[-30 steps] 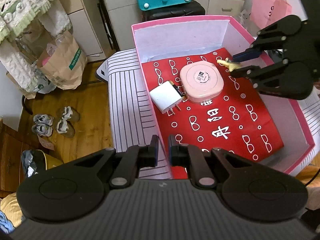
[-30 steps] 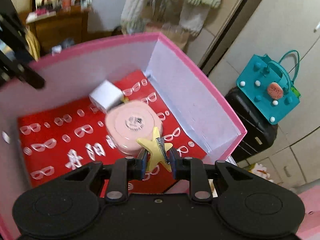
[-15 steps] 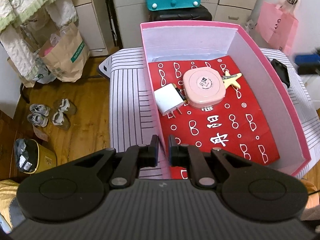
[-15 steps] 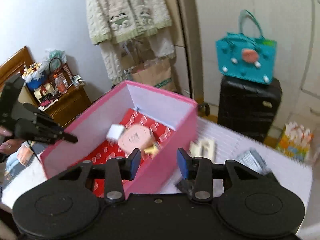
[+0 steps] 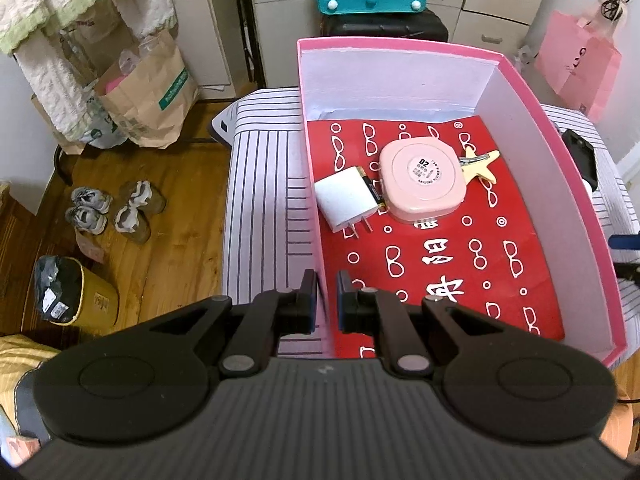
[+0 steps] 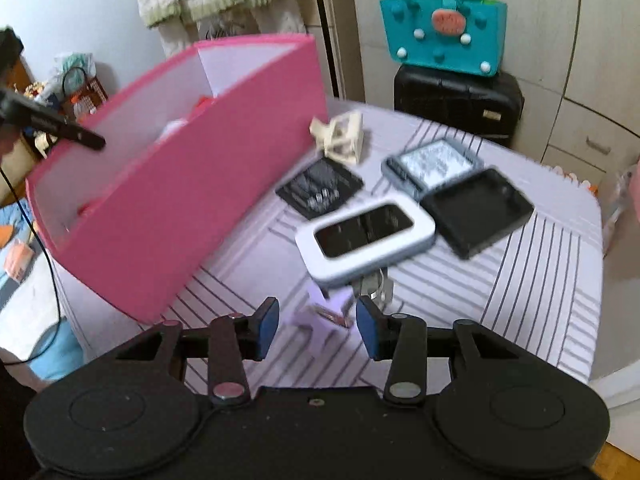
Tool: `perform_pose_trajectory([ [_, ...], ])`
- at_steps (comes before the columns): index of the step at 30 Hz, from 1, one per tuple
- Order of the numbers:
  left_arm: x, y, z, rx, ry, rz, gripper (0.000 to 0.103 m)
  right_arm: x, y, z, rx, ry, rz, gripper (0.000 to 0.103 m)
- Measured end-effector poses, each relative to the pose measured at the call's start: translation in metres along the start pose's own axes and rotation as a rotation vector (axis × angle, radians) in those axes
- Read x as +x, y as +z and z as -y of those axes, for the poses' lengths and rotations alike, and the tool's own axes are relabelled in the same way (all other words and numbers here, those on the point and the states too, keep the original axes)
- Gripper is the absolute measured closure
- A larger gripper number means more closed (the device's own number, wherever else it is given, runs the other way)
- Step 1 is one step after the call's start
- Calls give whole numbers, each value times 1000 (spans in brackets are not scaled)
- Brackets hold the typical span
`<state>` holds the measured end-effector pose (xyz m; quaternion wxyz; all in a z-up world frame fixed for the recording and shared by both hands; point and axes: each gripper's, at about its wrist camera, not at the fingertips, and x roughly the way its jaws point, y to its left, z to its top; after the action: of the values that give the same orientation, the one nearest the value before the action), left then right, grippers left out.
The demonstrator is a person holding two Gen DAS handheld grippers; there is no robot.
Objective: Organize rigid objects
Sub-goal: 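Reach the right gripper to the purple star clip and grasp it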
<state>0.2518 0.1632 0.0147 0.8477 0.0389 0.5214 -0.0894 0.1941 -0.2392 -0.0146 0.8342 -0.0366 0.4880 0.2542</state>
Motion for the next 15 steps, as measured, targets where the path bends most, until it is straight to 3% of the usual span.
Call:
perform_pose_trajectory([
  [11, 9, 0, 8, -30, 50, -28, 95, 20, -11, 0, -90, 18, 8, 46],
  [15, 9, -1, 12, -9, 67, -45, 96, 25, -8, -9, -143, -28, -11, 51],
])
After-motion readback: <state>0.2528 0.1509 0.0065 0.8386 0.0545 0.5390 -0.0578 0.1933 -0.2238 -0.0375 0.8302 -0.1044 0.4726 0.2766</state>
